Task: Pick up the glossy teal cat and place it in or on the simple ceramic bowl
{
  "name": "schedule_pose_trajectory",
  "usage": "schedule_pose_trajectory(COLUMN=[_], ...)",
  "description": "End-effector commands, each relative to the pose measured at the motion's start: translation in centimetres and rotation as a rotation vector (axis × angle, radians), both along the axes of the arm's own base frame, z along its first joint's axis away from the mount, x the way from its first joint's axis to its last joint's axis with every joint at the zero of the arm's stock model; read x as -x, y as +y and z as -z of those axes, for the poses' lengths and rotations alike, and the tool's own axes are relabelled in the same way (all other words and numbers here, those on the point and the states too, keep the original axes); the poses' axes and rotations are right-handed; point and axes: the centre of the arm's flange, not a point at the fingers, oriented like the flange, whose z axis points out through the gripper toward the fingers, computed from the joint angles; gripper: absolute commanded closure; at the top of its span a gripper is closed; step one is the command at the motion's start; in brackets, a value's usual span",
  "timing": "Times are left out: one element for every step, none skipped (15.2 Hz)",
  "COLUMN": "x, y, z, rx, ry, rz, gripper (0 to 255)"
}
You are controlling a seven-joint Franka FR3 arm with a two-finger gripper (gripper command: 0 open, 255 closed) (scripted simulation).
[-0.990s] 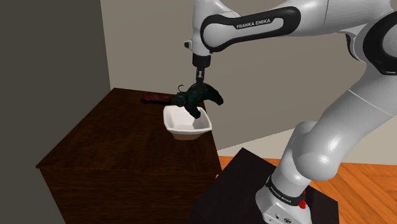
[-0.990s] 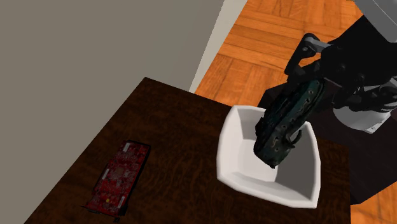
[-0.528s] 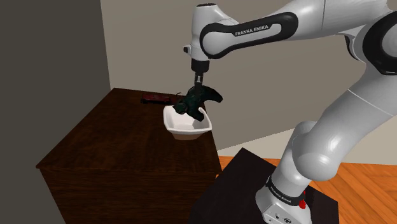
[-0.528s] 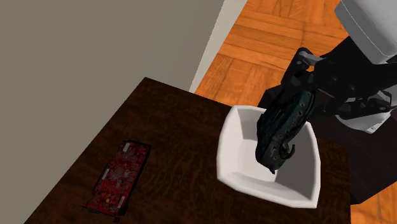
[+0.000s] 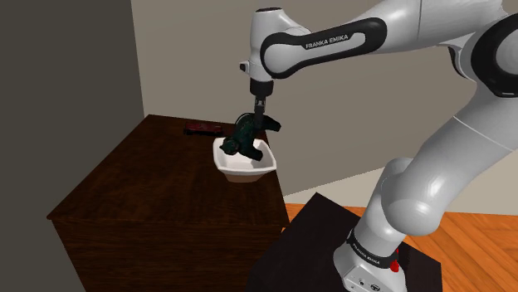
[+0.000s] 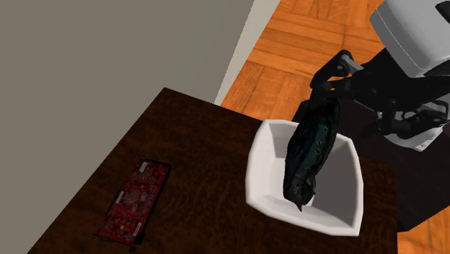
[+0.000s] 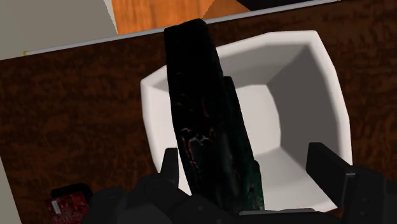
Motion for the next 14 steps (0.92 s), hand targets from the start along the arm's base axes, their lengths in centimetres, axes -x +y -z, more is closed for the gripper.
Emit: schedule_pose_trajectory(x=[0.0,0.1,0.1,0.2,0.3,0.3,0.3,0.3,0.3,0.3,0.3,0.3,0.3,0.3], y=[0.0,0.0,0.3,0.5,0.8,1.0,1.0,1.0,1.0,1.0,1.0,1.0,1.0,1.0], z=[0.0,0.0,-1.3,-2.6,-3.9,-4.9,-4.9,-4.9,-4.9,-4.9,-4.9,-4.9,-4.9,-4.9], rx=[0.0,0.0,0.0,0.0,0.0,0.0,0.0,0.0,0.0,0.0,0.0,0.0,0.0,0.0], ry=[0.001,0.001,0.001,0.001,0.001,0.001,0.001,0.001,0.001,0.001,0.001,0.001,0.001,0.001], rz=[0.0,0.0,0.0,0.0,0.0,0.0,0.0,0.0,0.0,0.0,0.0,0.0,0.0,0.0], gripper=[0,0,0,0,0,0,0,0,0,0,0,0,0,0])
